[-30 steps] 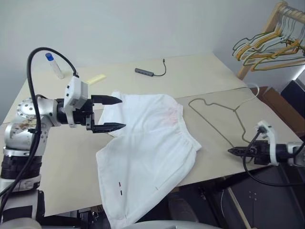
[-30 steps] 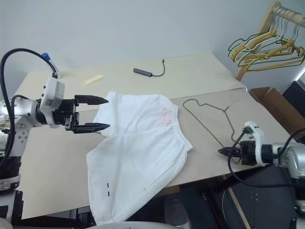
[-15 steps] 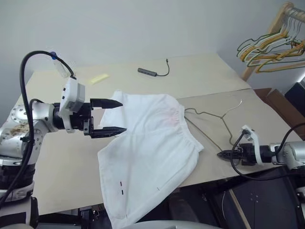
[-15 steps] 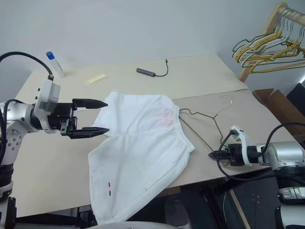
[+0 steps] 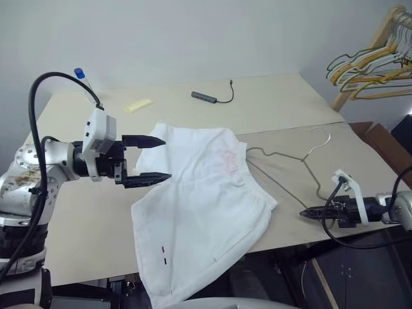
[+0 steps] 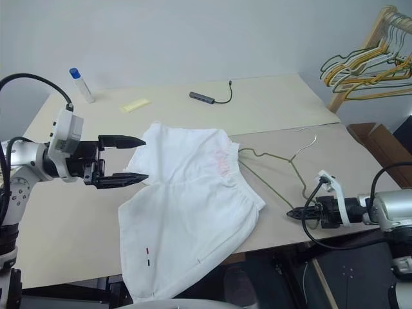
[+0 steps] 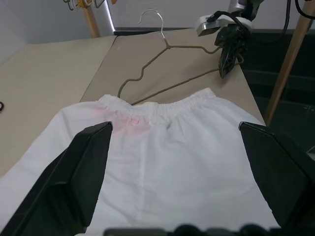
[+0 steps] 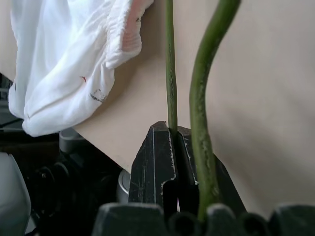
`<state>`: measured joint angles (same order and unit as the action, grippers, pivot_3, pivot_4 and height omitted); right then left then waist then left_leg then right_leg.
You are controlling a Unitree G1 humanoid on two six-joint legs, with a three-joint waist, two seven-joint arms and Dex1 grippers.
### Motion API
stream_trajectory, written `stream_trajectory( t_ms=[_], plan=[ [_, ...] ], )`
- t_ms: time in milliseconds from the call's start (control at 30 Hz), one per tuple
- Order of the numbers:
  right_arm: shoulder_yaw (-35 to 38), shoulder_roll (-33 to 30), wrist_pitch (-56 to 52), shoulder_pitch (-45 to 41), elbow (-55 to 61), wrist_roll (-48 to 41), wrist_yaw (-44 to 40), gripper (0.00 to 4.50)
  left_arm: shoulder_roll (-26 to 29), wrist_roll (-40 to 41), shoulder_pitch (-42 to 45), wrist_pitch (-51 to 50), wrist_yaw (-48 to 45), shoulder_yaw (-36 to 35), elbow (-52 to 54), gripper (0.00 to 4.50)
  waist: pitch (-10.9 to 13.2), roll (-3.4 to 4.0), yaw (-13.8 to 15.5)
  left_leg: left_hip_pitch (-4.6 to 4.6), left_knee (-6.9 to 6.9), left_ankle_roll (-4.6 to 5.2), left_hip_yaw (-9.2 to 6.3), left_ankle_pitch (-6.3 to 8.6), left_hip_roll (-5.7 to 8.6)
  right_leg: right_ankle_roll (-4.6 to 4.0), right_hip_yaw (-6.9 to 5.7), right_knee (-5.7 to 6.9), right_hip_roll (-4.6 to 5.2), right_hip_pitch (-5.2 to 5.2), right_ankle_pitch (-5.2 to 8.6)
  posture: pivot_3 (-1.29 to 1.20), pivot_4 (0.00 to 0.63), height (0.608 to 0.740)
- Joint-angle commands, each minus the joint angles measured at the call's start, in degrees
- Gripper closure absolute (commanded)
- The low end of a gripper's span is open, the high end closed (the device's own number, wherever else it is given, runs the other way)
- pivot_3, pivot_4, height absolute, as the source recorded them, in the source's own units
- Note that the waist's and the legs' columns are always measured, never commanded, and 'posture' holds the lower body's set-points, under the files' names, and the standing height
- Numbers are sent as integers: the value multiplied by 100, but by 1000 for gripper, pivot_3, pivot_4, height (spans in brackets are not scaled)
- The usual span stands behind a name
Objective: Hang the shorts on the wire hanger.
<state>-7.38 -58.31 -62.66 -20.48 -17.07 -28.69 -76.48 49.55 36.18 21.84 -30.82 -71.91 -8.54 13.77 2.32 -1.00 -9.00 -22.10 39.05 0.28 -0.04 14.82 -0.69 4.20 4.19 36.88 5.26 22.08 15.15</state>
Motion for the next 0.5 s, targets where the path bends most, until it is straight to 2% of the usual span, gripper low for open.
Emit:
stream_trajectory(
  t_ms=[33,333,500],
  plan=[
    [-54,132,355,-448,-347,266,67,4500,3,57,93,109,13,-24,132,23,0,0,-2,0,0,0,2,0,-1,0,0,-1,-1,0,0,-107,0,740],
    [-844,437,797,-1354,-1276,865,-689,4500,36,8,96,186,-7,2,100,23,0,0,56,-8,1,0,-1,0,0,-1,-4,-3,1,5,-1,-74,0,740],
    [-1074,749,1106,-1867,-2002,1243,-769,4500,71,-12,72,222,-26,-22,95,23,0,0,55,-1,1,-1,0,0,1,-2,-3,1,-1,2,-1,-64,0,740]
  ],
)
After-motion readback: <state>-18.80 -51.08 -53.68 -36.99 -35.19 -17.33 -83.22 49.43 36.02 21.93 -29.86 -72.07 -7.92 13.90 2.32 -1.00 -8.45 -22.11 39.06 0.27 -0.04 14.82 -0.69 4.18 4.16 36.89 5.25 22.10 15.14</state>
